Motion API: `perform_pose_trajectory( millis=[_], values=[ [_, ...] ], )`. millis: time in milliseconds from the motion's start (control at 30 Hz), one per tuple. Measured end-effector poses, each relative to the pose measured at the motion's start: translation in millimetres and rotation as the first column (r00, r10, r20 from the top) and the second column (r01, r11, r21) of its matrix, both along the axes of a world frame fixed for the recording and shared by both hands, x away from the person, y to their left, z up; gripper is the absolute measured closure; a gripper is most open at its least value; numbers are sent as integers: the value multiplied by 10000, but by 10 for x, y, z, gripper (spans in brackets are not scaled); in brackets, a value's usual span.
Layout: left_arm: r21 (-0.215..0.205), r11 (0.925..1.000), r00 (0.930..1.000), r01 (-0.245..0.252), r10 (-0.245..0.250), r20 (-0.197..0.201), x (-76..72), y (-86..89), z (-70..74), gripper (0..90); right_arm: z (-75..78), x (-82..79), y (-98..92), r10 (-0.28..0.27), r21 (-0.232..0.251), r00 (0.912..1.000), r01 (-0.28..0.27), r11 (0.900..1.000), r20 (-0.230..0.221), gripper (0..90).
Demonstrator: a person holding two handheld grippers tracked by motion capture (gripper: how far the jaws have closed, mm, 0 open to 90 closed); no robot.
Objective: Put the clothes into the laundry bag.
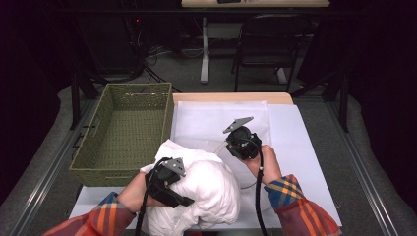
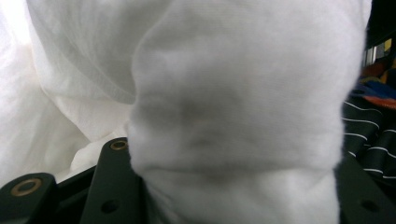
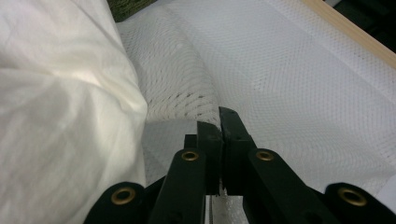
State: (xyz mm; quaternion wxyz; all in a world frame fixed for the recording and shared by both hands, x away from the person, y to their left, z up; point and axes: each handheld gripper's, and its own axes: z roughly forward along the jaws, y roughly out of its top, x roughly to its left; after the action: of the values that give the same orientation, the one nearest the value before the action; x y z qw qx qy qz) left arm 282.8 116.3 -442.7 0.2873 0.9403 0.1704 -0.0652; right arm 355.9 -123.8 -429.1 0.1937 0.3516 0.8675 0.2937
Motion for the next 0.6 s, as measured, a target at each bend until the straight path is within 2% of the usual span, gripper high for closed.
perform_pose_trajectory(
  millis=[100,167,200,333,433,500,533,567,600],
  values=[
    [-11,9996,9994,276,-276,-217,-26,-55,-65,502,4,0,-5,-69,12,9999,69,10000,79,885],
    [71,9996,9990,270,-267,-348,-20,-88,-126,501,15,-1,-17,-80,55,9999,79,10000,94,885],
    [118,9999,9995,112,-109,-294,-16,-105,-164,502,20,0,-24,-111,100,9999,110,9999,121,885],
    [137,9992,9980,-363,369,-520,69,-165,-290,502,50,-23,-8,-45,97,10000,44,9999,77,884],
    [-119,9943,9927,-1063,1054,-593,146,-165,-330,503,64,-30,0,24,139,10000,-24,9999,25,884],
    [-388,9835,9837,-1768,1753,-400,199,-143,-323,503,85,-48,6,85,122,9999,-86,9999,67,884],
    [-717,9671,9697,-2440,2423,-311,258,-126,-313,503,120,-67,4,104,202,9999,-107,9997,103,884],
    [-717,9671,9697,-2440,2423,-311,258,-126,-313,501,120,-67,4,104,202,9999,-107,9997,103,884],
    [-887,9513,9551,-2953,2961,-33,307,-128,-307,498,150,-75,1,109,368,9999,-111,9993,69,884]
  ],
)
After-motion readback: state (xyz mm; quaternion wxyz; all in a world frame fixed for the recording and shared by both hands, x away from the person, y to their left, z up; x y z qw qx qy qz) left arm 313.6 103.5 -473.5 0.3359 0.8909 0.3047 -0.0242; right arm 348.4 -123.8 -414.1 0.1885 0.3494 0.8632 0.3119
